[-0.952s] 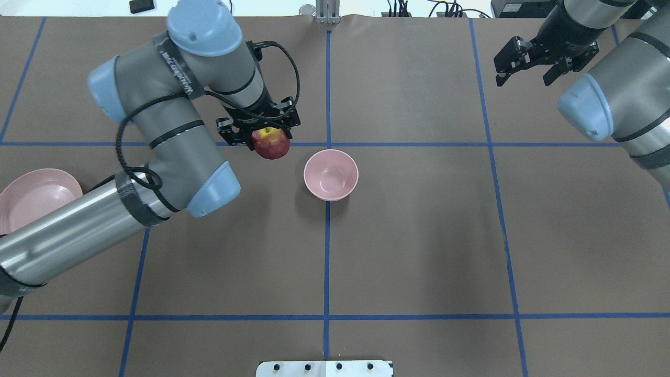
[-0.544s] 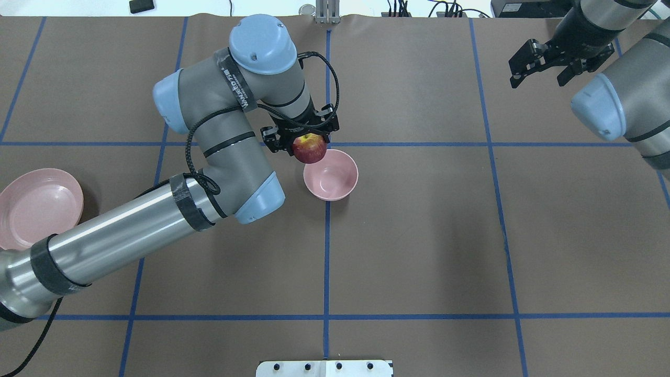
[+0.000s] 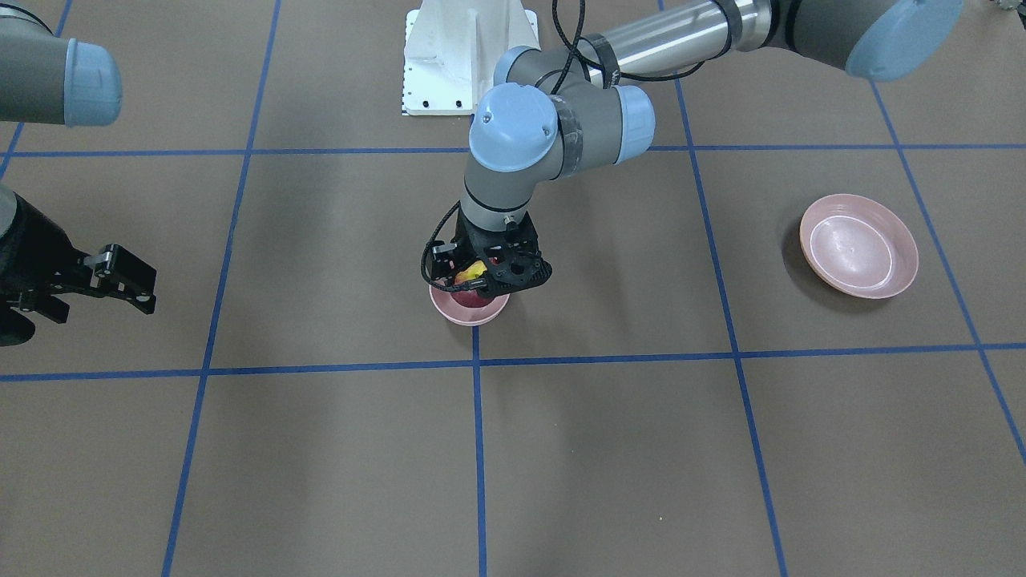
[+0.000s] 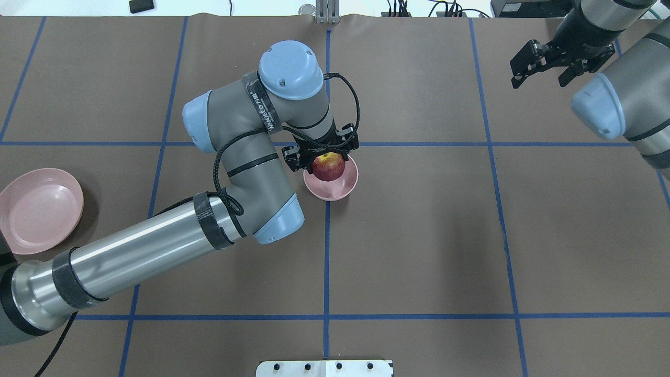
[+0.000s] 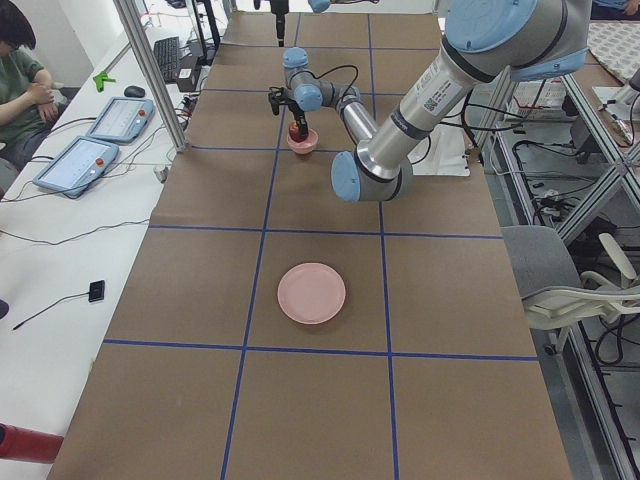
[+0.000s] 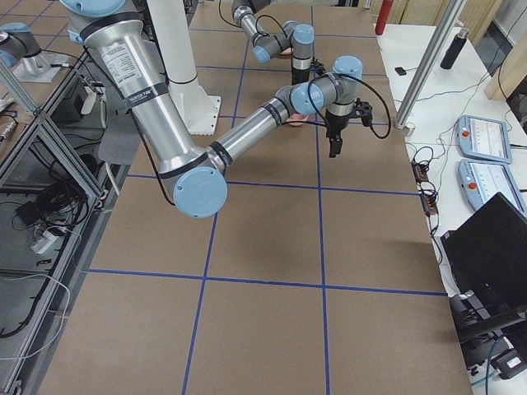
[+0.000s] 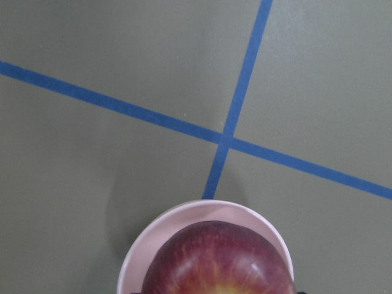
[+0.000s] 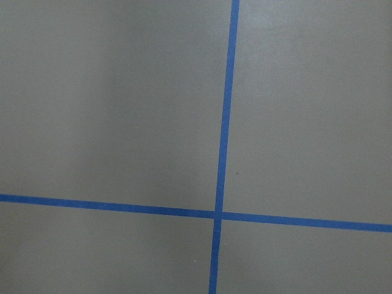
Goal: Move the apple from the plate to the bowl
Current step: 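Lower the apple into the bowl and open the left gripper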
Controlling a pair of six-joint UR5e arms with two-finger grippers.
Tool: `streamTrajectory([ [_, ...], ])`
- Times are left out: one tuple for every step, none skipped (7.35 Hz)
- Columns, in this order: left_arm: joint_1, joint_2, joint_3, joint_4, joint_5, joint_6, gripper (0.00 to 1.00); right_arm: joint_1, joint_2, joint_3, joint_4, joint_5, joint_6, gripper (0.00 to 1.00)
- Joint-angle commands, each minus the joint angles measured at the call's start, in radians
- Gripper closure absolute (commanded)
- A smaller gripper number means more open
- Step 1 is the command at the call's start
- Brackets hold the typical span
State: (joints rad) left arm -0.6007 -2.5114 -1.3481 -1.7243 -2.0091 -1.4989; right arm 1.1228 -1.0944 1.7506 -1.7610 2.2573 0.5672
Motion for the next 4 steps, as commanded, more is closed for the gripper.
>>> streamTrajectory([
  [0.007,0.0,0.003,-0.003,0.016,-0.003,1.0,0.0,0.001,0.001,0.0,0.001,0.0,0.0],
  [0.009,0.002,0.003,-0.001,0.016,-0.003,1.0,0.0,0.001,0.003,0.0,0.001,0.0,0.0],
  [0.007,0.005,0.003,-0.001,0.016,-0.007,0.61,0.0,-0.001,0.003,0.002,0.01,0.0,0.0],
  [0.007,0.003,-0.003,0.0,0.018,-0.05,0.04,0.0,-0.001,0.003,0.002,0.016,0.0,0.0],
])
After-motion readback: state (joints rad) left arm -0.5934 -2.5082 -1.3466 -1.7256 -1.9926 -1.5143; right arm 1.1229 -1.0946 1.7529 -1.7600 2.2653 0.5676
